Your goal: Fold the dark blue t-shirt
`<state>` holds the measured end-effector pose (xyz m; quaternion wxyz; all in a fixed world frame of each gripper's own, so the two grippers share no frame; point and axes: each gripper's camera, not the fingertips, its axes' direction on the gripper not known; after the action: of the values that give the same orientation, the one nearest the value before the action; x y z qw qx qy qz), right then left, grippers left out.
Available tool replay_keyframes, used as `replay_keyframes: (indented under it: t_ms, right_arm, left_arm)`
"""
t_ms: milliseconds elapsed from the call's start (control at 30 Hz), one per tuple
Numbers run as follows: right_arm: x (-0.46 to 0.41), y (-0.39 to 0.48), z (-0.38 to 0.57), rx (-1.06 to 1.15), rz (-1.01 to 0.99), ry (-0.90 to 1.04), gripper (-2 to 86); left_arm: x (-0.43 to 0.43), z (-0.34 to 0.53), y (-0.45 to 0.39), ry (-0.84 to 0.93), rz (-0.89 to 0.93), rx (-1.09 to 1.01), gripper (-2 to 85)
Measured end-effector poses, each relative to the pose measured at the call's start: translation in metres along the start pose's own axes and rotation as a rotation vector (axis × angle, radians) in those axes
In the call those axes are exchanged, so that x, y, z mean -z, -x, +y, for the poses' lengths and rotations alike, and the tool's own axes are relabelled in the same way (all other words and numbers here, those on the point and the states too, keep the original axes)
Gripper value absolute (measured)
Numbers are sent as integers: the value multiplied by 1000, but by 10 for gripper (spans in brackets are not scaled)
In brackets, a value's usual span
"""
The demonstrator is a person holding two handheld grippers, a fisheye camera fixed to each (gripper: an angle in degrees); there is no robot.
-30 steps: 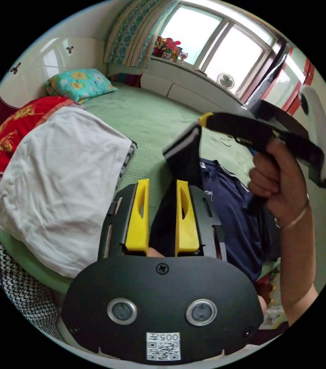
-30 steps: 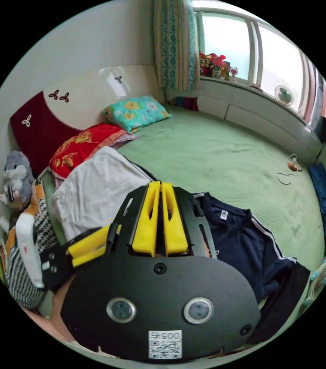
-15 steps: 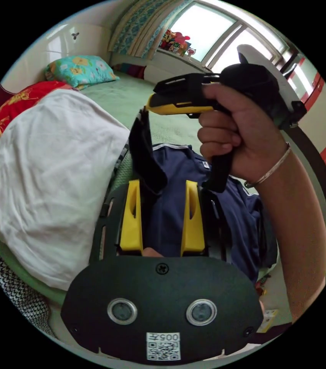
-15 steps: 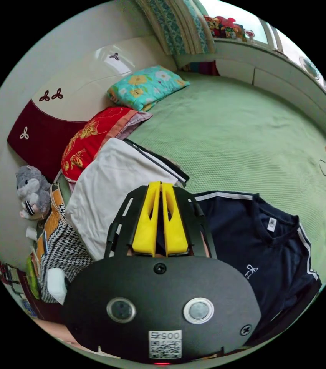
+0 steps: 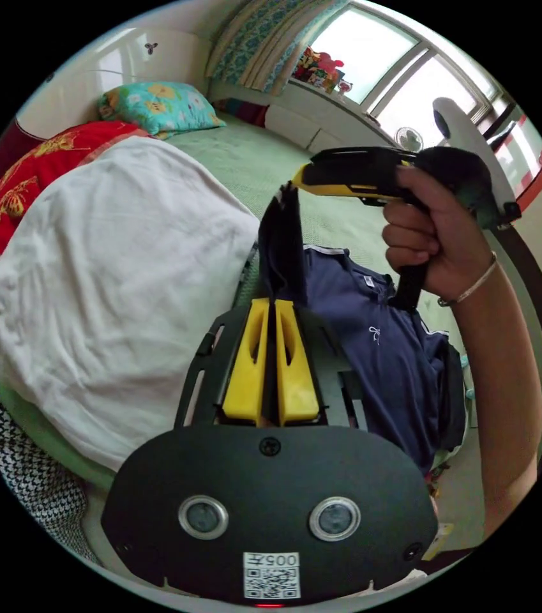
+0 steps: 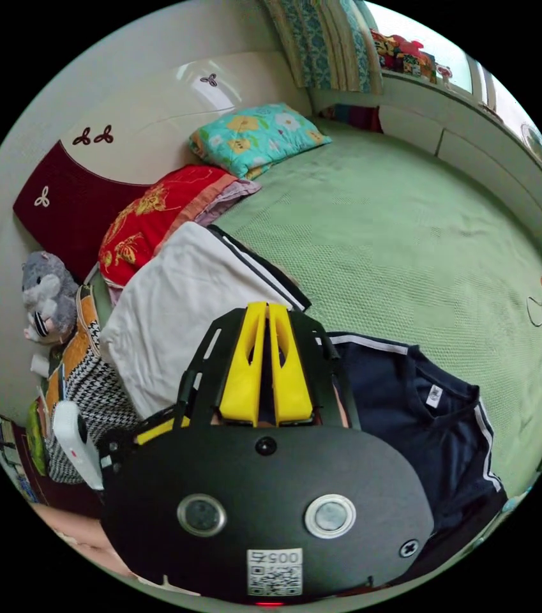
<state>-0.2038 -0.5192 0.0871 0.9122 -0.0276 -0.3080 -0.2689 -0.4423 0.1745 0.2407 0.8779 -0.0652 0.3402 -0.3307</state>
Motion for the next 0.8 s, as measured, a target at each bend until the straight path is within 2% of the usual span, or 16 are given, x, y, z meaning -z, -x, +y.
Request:
replay_keyframes:
  t_ms: [200, 400, 567, 700, 800]
  right_arm:
    - [14, -66, 66, -92, 47, -8, -16]
    - [-24, -121, 130, -244, 91, 111, -13]
    - [-62, -134, 153, -263, 276, 251, -7]
    - [-42, -131, 151, -232, 215, 127, 12]
    - [-23, -108, 125, -81, 93, 30, 72]
  left_arm:
    - [-11, 9, -31, 88, 36, -140, 34]
    - [-21, 18, -44, 118, -25, -127, 23]
    - [-35, 19, -50, 99, -25, -113, 2]
    - [-54, 16, -51, 68, 23, -60, 24]
    - [-82, 11, -56, 108, 51, -42, 54]
